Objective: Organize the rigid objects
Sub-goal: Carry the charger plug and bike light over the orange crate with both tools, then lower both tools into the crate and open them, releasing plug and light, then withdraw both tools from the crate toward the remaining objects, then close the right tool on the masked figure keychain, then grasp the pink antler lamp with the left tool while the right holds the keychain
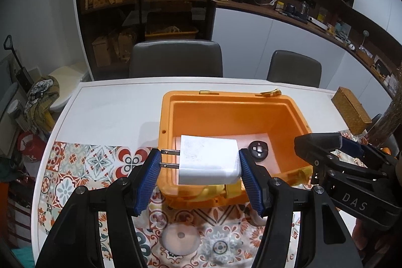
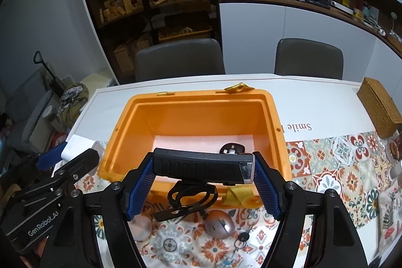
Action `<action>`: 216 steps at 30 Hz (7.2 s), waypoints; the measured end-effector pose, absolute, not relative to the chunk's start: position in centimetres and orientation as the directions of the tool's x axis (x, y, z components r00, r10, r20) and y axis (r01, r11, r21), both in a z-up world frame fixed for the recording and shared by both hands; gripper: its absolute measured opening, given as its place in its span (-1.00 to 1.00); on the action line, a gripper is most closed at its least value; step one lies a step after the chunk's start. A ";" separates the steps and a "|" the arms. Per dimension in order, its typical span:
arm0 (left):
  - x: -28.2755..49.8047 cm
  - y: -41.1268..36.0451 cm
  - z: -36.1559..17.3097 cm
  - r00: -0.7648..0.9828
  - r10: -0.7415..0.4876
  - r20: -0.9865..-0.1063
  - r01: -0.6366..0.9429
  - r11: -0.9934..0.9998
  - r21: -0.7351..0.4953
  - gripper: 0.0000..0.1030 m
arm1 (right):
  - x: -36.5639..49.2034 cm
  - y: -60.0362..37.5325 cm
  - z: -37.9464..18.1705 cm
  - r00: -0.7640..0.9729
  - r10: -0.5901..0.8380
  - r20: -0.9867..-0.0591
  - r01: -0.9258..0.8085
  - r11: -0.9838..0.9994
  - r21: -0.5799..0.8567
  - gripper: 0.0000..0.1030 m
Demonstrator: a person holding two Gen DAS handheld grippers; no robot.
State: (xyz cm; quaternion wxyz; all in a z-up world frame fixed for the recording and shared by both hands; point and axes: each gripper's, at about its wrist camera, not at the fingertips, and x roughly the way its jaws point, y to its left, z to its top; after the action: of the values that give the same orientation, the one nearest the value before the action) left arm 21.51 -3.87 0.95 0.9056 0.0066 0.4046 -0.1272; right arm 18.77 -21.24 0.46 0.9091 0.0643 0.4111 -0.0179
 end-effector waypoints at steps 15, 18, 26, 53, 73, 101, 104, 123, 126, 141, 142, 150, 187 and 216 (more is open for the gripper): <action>26.2 -5.1 -2.1 0.555 -0.195 -0.808 0.258 0.965 -0.056 0.20 | 23.2 -21.4 -2.1 0.565 -0.009 -0.825 0.120 0.990 0.071 0.44; 26.7 -5.2 -2.7 0.536 -0.200 -0.820 0.263 0.963 -0.063 0.20 | 23.7 -21.5 -2.6 0.551 -0.013 -0.835 0.127 0.990 0.069 0.44; 27.6 -5.7 -4.1 0.504 -0.182 -0.844 0.263 0.963 -0.051 0.20 | 24.2 -22.0 -3.8 0.516 -0.018 -0.856 0.142 0.988 0.064 0.44; 26.0 -4.1 -2.2 0.575 -0.049 -0.817 0.182 0.981 0.069 0.74 | 25.0 -22.0 -4.5 0.501 -0.009 -0.865 0.148 0.986 0.076 0.60; 21.7 -3.1 -0.9 0.619 -0.043 -0.784 0.170 0.982 0.081 0.82 | 19.6 -21.2 -1.6 0.574 -0.036 -0.818 0.126 0.991 0.045 0.60; 15.0 -3.8 -2.7 0.593 -0.078 -0.801 0.193 0.980 0.047 0.84 | 12.6 -21.9 -2.4 0.617 -0.015 -0.787 0.107 0.992 0.065 0.60; 14.7 -4.1 -3.3 0.579 -0.079 -0.812 0.201 0.978 0.048 0.84 | 11.9 -22.1 -3.1 0.611 -0.017 -0.792 0.107 0.992 0.061 0.60; 13.1 -5.5 -7.5 0.510 -0.049 -0.859 0.219 0.973 0.075 0.84 | 9.7 -23.0 -8.1 0.525 -0.010 -0.851 0.134 0.988 0.072 0.60; 12.9 -5.8 -8.3 0.493 -0.043 -0.869 0.226 0.971 0.080 0.83 | 9.5 -23.1 -9.1 0.505 -0.002 -0.863 0.139 0.987 0.078 0.60; 12.0 -7.2 -11.4 0.418 -0.032 -0.908 0.267 0.960 0.089 0.84 | 8.4 -23.6 -12.1 0.445 0.020 -0.895 0.147 0.984 0.095 0.59; 12.0 -7.3 -11.6 0.413 -0.032 -0.910 0.269 0.959 0.089 0.83 | 8.3 -23.6 -12.3 0.442 0.023 -0.897 0.145 0.985 0.097 0.59; 11.5 -7.3 -13.6 0.363 -0.013 -0.932 0.271 0.958 0.092 0.83 | 8.2 -23.3 -13.8 0.417 0.034 -0.908 0.137 0.986 0.099 0.57; 13.6 -6.7 -16.7 0.300 0.016 -0.954 0.224 0.971 0.086 0.83 | 12.1 -22.1 -18.5 0.341 0.025 -0.940 0.134 0.988 0.075 -0.15; 14.6 -2.1 -15.3 0.324 -0.064 -0.944 0.126 0.992 -0.024 0.83 | 10.7 -19.7 -15.2 0.378 0.119 -0.918 0.063 0.986 0.154 -0.47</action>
State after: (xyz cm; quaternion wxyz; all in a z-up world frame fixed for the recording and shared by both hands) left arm 14.61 -2.13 -15.26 0.8132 0.0269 0.5784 -0.0583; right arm 10.70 -19.66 -15.24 0.8260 0.0817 0.5574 0.0167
